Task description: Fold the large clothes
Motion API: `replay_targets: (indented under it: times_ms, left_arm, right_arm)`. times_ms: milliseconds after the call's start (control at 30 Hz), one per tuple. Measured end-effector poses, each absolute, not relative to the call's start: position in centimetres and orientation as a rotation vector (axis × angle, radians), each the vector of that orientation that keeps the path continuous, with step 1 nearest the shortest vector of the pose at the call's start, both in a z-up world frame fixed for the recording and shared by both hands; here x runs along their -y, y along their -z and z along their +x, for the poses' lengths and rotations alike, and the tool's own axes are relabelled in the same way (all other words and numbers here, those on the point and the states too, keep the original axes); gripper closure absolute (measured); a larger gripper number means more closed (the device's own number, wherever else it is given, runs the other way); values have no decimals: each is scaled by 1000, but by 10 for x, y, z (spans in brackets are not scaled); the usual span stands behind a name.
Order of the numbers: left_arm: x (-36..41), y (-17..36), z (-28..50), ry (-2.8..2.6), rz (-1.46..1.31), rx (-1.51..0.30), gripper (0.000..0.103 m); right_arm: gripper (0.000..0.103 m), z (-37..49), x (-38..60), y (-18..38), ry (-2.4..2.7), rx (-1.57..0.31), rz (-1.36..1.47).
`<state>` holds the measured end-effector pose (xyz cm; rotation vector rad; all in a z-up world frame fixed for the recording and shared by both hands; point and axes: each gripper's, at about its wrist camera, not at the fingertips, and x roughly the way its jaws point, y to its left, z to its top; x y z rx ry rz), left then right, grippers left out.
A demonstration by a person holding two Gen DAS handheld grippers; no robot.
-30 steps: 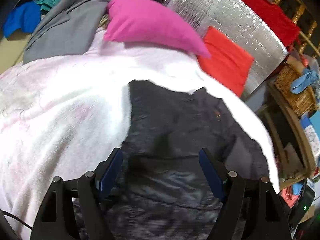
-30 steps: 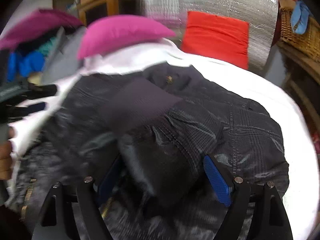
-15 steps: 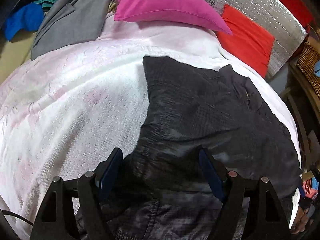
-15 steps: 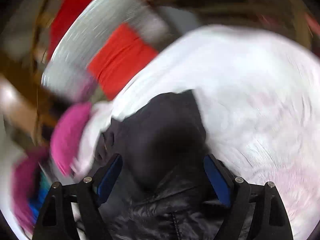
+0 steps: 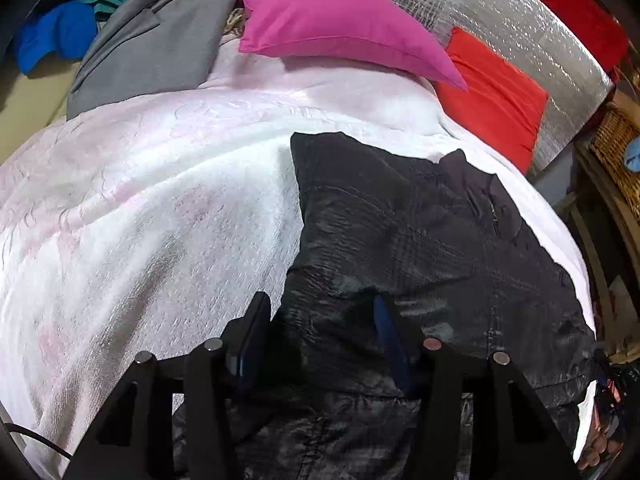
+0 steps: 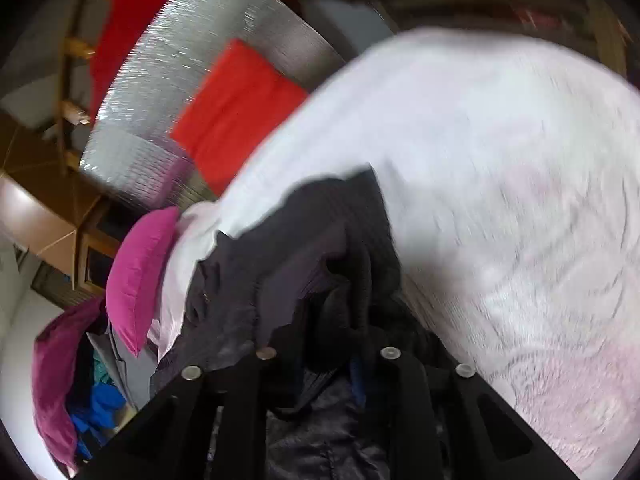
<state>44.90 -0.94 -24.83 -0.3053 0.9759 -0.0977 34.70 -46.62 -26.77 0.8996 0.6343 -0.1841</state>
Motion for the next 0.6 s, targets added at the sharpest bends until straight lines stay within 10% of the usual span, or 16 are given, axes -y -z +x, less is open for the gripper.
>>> replay_targets:
  times_ms: [500,600]
  left_arm:
    - [25,260,449,62,-147,-1012,48]
    - [24,259,447,65,-144,-1009,48]
  right_arm:
    - [80,351,476,276,194,-700,864]
    - [31,343,486,271,218,-670,882]
